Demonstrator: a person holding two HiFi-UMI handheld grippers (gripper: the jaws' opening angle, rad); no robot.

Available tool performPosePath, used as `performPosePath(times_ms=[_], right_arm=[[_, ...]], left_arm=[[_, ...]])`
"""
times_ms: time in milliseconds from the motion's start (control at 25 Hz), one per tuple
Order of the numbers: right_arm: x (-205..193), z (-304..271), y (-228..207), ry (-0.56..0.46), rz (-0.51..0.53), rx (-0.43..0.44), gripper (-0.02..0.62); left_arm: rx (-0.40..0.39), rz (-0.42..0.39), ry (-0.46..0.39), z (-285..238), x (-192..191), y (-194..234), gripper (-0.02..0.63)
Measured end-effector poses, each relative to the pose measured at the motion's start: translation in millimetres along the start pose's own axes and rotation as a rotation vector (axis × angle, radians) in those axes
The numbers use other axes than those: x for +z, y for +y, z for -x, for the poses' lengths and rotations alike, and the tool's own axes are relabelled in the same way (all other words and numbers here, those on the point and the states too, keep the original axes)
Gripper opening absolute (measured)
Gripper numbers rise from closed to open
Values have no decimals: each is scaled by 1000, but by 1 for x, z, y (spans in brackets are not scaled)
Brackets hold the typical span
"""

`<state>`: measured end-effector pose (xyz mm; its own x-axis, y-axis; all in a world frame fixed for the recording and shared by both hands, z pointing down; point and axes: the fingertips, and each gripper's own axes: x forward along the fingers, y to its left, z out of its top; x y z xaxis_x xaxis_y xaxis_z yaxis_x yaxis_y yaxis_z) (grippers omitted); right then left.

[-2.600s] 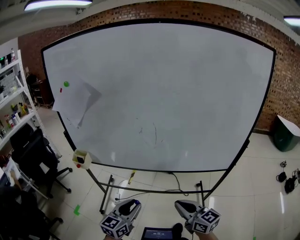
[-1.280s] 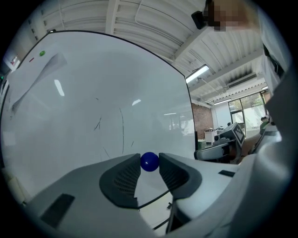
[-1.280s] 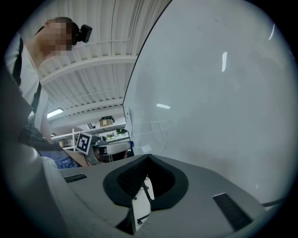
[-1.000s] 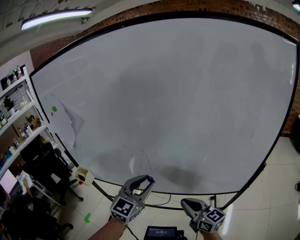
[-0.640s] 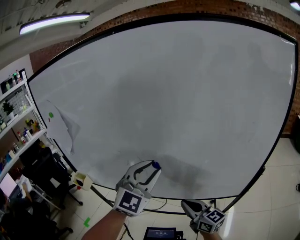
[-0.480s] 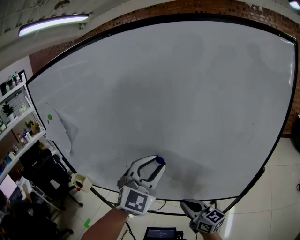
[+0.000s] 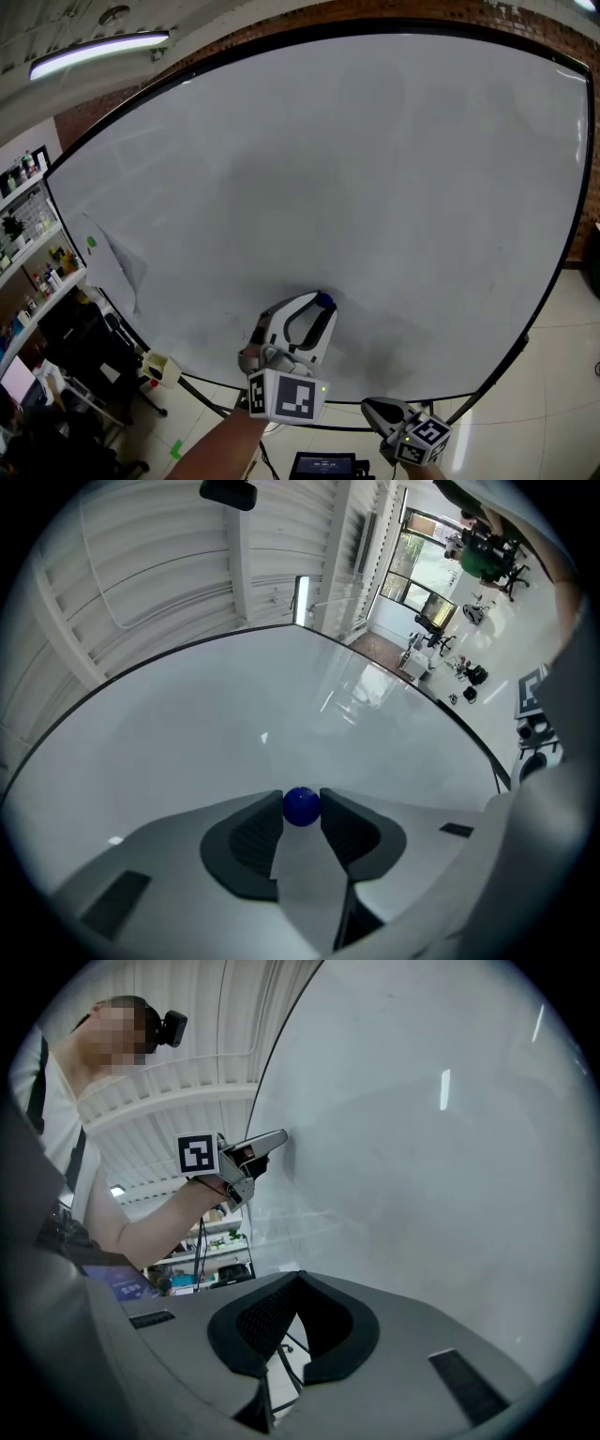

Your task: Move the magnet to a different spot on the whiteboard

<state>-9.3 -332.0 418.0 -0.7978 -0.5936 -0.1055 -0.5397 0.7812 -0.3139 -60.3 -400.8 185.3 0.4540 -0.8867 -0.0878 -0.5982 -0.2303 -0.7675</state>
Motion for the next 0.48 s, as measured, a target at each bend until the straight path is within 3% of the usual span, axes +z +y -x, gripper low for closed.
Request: performPosePath(times_ms=[480], right_arm=[[2,11,-13,18,5,25,32]], left_arm=[[53,10,31,-12,6,-7,164]])
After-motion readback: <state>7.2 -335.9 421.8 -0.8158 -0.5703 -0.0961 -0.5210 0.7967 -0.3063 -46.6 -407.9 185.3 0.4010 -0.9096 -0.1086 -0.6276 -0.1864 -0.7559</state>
